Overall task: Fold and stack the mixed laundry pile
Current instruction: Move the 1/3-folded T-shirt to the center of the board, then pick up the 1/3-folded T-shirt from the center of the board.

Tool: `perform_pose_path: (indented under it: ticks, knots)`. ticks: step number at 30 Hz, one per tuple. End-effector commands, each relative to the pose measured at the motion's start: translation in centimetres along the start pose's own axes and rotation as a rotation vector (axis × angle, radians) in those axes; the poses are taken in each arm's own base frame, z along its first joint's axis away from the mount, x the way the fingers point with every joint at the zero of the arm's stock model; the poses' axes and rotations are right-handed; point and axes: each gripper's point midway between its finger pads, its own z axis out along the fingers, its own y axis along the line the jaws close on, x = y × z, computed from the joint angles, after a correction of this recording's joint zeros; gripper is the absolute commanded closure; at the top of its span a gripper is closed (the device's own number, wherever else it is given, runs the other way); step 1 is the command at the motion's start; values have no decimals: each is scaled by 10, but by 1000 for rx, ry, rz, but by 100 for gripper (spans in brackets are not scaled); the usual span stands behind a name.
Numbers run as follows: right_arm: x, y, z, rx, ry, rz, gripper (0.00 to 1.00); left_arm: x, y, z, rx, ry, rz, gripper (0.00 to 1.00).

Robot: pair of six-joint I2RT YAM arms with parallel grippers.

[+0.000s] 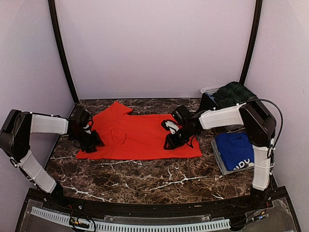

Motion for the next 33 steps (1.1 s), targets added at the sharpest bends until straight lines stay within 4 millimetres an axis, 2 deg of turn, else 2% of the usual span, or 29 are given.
perform_pose_path:
  ticks: [1,6,10,12,15,16,17,18,19,20,21,22,25,27,28,29,30,31,32,33]
  knots:
    - [57,10,10,1,156,43,73,32,28,-12,-67,42,-85,52]
    - [77,27,11,-27,188,50,73,59,51,-15,-97,78,-138,53]
    - [82,42,3,-78,193,60,72,64,54,-27,-98,63,-134,53]
    - [76,51,-7,-104,174,53,72,53,41,-38,-57,23,-90,52]
    - [41,55,-35,-133,72,37,70,22,7,-57,23,-64,17,46]
    - [27,49,-45,-141,32,43,69,4,-12,-70,55,-114,76,43]
    - [8,43,-56,-143,-17,43,67,-4,-17,-72,48,-127,97,35]
    - [-3,30,-63,-129,-46,57,66,-23,-35,-86,66,-182,144,32]
    - [-18,18,-71,-114,-78,66,66,-31,-38,-82,53,-179,158,25]
    - [-32,6,-80,-98,-110,73,66,-51,-56,-96,81,-227,189,23]
    - [-44,-7,-86,-79,-141,81,65,-59,-60,-90,78,-220,194,21]
    - [-59,-19,-93,-58,-177,84,65,-74,-75,-99,119,-248,215,20]
    - [-87,-61,-104,28,-231,116,65,-104,-98,-92,164,-270,240,18]
    - [-96,-85,-103,98,-226,131,66,-129,-118,-98,179,-312,269,16]
    - [-99,-95,-101,132,-222,138,67,-135,-117,-86,157,-297,276,16]
    - [-101,-106,-99,160,-217,148,67,-146,-124,-93,149,-318,287,16]
    - [-103,-114,-98,181,-211,156,68,-152,-120,-81,124,-301,281,16]
    - [-102,-123,-96,200,-205,167,68,-160,-125,-85,125,-317,289,16]
    - [-102,-132,-95,226,-202,178,69,-166,-120,-76,113,-309,281,17]
    - [-102,-140,-94,242,-201,187,70,-174,-123,-80,124,-323,284,17]
